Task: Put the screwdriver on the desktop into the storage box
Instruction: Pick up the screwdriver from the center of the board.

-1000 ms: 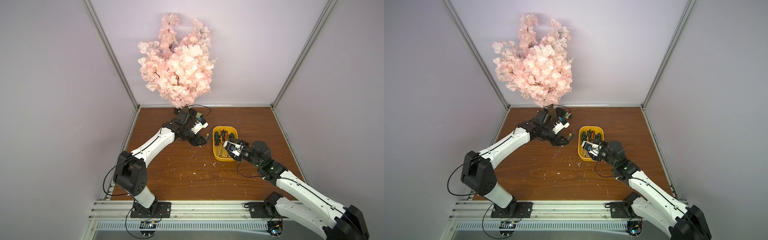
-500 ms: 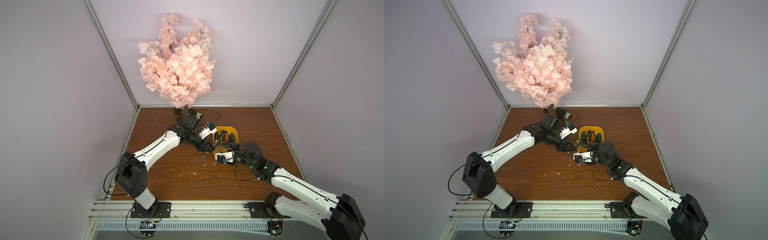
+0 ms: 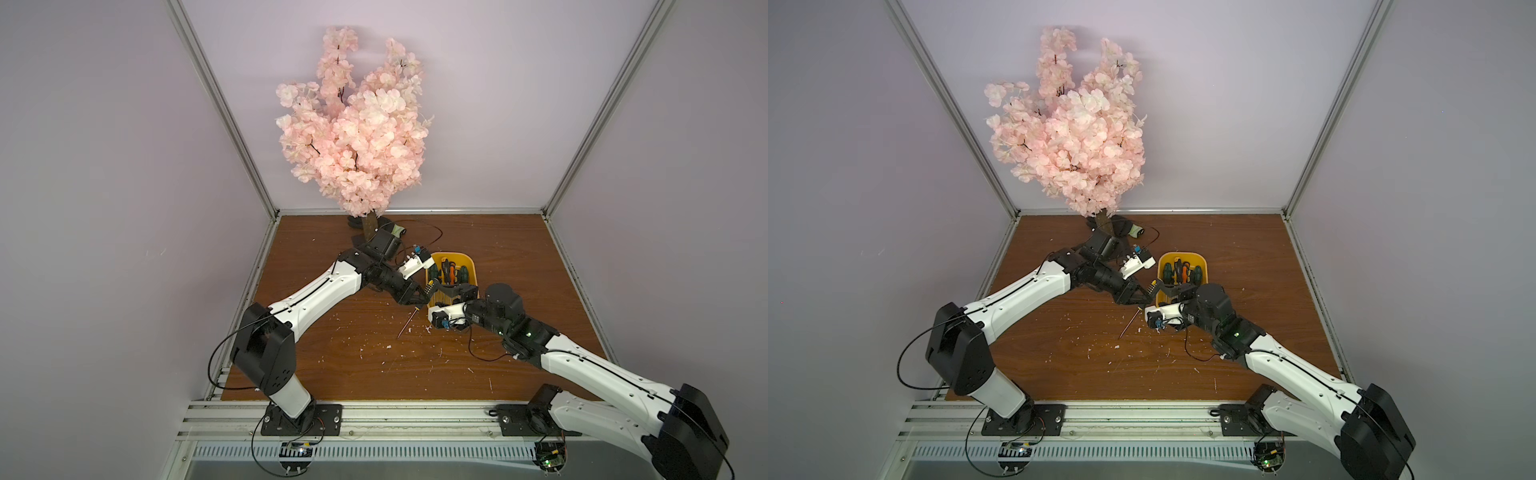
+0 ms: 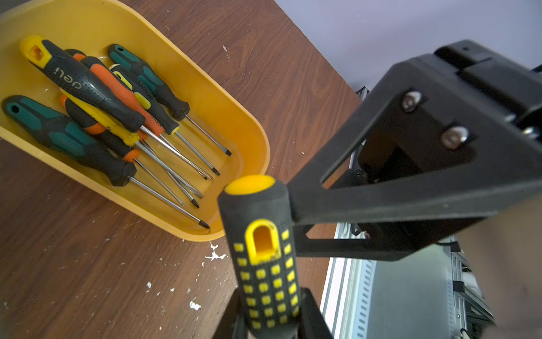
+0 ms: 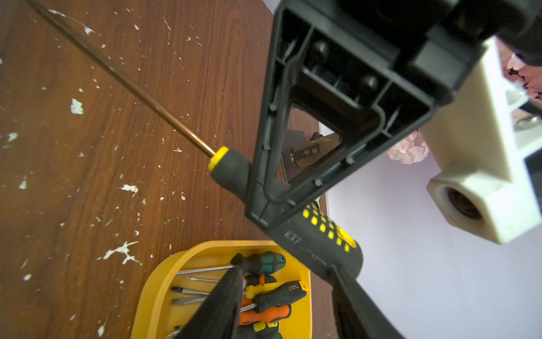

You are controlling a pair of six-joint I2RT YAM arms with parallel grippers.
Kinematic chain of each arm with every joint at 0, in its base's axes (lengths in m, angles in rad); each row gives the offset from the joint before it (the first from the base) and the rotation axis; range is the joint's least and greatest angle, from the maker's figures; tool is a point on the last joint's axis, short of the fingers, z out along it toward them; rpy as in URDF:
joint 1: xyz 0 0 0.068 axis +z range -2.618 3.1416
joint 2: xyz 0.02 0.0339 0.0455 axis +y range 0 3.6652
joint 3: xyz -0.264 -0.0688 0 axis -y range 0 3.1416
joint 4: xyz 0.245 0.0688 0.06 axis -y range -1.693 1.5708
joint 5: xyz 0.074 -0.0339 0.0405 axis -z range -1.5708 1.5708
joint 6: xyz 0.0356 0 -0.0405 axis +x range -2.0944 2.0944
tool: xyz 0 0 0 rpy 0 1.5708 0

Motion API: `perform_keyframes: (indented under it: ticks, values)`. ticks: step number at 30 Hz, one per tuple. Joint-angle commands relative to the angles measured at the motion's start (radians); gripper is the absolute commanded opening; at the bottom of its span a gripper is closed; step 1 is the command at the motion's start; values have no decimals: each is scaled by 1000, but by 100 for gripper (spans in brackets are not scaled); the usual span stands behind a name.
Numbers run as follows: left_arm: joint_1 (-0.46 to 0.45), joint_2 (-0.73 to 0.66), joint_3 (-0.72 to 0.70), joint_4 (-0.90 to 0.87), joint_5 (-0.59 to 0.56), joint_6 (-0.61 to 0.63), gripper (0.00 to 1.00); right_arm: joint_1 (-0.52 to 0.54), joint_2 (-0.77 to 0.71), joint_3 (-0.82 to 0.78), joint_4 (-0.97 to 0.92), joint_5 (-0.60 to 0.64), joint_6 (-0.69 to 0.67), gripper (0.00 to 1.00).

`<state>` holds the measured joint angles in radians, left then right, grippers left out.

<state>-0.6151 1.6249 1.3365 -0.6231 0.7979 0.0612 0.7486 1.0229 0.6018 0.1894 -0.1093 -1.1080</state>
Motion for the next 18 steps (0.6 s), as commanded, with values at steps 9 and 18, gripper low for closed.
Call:
perform_keyframes:
  ticks: [9,18]
  values:
    - [-25,27,31,-22,-88,-23,0,-4,-62,52,69,124,403,55]
    - [-26,-19,24,125,-212,-140,0,-88,-59,115,2,-7,1206,54]
